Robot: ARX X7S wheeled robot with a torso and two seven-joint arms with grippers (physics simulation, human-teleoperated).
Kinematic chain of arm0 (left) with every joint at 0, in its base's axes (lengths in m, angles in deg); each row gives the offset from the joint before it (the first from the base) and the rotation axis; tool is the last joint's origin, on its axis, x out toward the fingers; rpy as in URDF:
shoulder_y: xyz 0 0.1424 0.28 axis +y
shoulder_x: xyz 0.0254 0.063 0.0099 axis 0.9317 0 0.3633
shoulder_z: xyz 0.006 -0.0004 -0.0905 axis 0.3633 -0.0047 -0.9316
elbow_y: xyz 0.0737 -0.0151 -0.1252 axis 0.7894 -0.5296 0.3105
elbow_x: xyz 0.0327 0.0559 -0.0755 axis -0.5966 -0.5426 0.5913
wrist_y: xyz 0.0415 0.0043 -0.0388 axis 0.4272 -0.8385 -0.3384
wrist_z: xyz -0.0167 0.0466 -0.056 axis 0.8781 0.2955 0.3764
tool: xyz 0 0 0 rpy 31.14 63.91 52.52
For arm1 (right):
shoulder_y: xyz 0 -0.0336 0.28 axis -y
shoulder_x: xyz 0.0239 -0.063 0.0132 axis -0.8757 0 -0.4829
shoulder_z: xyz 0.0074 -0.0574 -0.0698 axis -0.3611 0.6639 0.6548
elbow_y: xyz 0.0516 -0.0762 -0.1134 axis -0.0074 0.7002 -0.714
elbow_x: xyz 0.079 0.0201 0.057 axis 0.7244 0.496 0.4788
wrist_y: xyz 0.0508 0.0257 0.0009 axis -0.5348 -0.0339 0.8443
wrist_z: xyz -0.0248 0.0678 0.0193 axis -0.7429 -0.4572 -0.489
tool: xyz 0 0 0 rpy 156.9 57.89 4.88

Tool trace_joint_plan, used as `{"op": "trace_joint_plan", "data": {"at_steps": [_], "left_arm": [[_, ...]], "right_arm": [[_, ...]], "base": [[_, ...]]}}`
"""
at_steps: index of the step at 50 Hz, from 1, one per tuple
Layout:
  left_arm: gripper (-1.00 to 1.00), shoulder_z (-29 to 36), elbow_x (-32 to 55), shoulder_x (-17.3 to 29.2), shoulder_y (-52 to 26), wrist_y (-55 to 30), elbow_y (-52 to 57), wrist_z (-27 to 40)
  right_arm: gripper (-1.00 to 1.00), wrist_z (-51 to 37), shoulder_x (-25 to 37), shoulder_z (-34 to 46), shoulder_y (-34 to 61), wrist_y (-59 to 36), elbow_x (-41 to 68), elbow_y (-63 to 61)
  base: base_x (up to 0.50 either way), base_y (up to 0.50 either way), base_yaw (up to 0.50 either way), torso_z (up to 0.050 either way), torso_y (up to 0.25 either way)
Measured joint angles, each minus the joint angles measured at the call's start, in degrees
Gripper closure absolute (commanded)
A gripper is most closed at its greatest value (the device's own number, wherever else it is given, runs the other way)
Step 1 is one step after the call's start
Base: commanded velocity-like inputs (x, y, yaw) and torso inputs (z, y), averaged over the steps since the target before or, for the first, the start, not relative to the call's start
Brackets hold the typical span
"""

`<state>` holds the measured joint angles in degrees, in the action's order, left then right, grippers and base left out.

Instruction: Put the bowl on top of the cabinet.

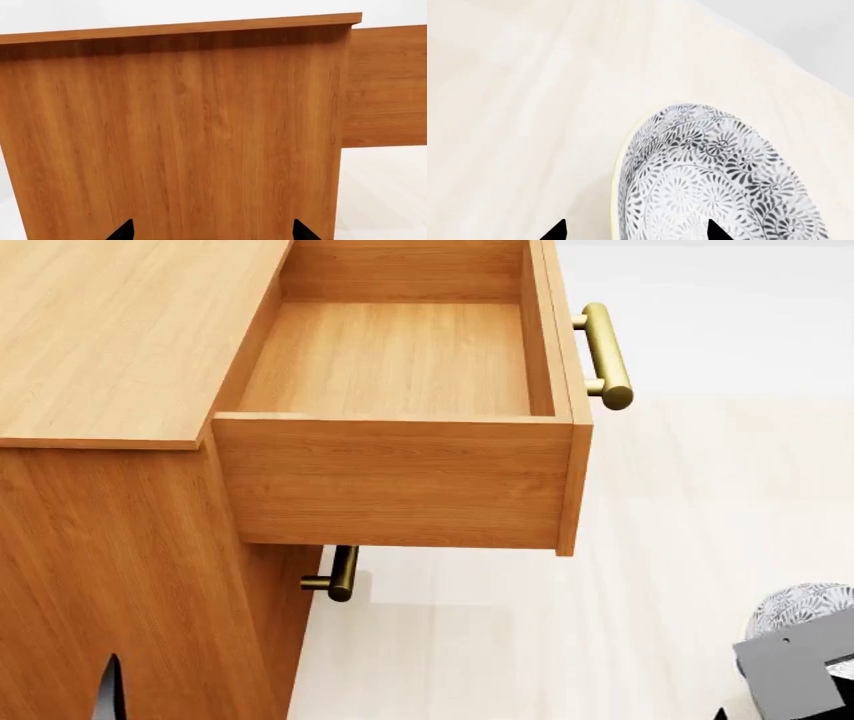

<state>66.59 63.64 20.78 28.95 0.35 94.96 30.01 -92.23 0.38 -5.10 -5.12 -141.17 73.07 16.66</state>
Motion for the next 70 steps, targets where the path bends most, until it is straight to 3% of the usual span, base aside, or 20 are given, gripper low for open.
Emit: {"op": "trace_joint_plan", "data": {"at_steps": [12,13,37,53,70], "left_arm": [[-1.00,0.18,0.10,0.16,0.16,0.47,-0.45,0.10],[-1.00,0.19,0.09,0.17,0.20,0.58,-0.56,0.09],[-1.00,0.12,0.59,0.49,0.67,1.45,-1.13,0.35],[-1.00,-0.06,1.12,0.95,0.64,0.87,-0.19,0.84],[-1.00,-0.90,2.13,1.50,0.93,1.06,0.05,0.96]], "right_arm": [[-1.00,0.87,-1.70,1.89,0.07,6.20,-3.38,7.29],[1.00,0.82,-1.74,1.82,0.00,6.52,-3.57,7.56],[1.00,-0.47,-1.40,0.63,-2.04,7.11,-1.10,5.93],[1.00,-3.03,3.17,-4.44,0.84,-7.58,4.86,-9.21],[1.00,-6.10,8.12,-6.60,17.45,-28.30,14.04,-23.87]], "base": [[0.00,0.00,0.00,0.000,0.000],[0.00,0.00,0.00,0.000,0.000],[0.00,0.00,0.00,0.000,0.000],[0.00,0.00,0.00,0.000,0.000],[0.00,0.00,0.00,0.000,0.000]]}}
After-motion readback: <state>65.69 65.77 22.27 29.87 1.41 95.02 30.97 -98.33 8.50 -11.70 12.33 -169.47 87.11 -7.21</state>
